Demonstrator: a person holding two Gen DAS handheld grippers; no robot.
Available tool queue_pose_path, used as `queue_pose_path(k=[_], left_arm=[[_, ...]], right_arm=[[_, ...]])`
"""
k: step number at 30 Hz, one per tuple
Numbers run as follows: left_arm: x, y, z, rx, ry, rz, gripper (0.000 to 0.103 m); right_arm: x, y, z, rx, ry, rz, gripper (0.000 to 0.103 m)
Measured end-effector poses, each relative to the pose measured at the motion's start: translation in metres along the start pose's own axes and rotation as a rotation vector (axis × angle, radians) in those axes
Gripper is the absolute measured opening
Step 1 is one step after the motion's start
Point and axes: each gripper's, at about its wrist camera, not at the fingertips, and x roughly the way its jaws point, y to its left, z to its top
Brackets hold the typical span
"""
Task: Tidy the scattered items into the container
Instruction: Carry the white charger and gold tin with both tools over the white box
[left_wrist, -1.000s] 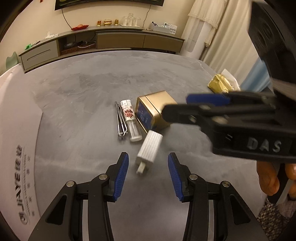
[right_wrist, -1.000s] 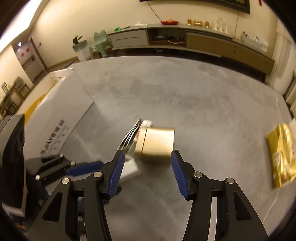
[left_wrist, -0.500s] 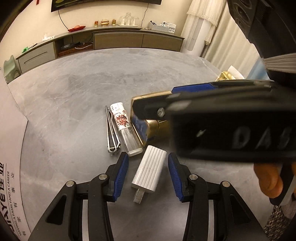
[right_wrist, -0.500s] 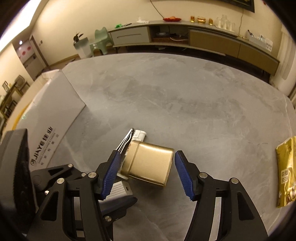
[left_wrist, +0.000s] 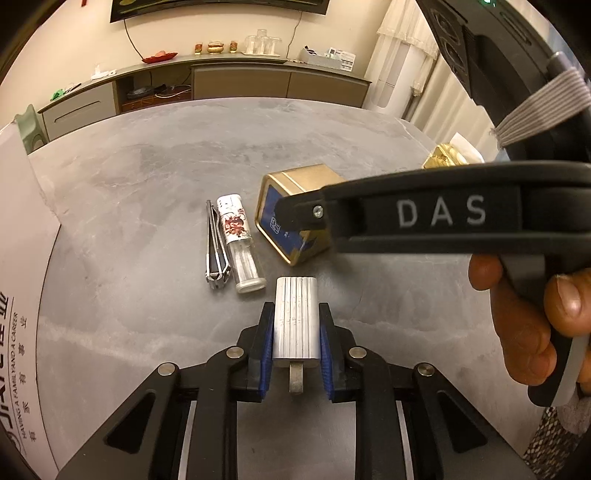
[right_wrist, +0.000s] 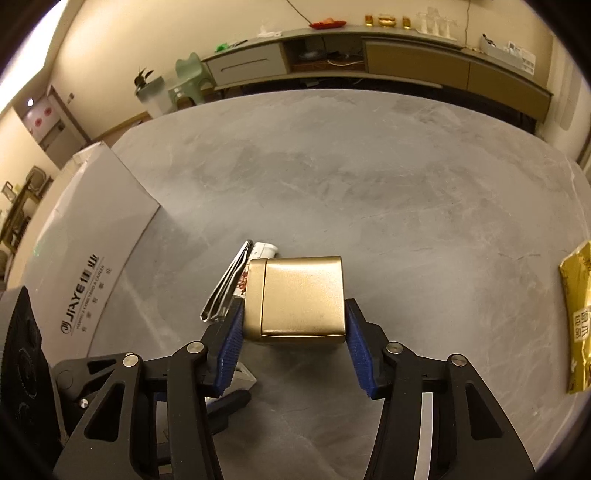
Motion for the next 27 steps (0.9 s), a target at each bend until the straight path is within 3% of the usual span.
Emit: queue_pose_path(k=[15, 27], left_arm=[[-0.059, 0.001, -0.021, -0.030, -0.044, 0.064, 0.022], [-0.097, -0.015, -0.028, 0.002, -0.084, 0.136, 0.022]], right_arm=[[-0.038, 0.007, -0.017, 0.012, -0.046, 0.062, 0.054], [-0.072, 0.035, -0.035, -0.010, -0.099, 0.117, 0.054]])
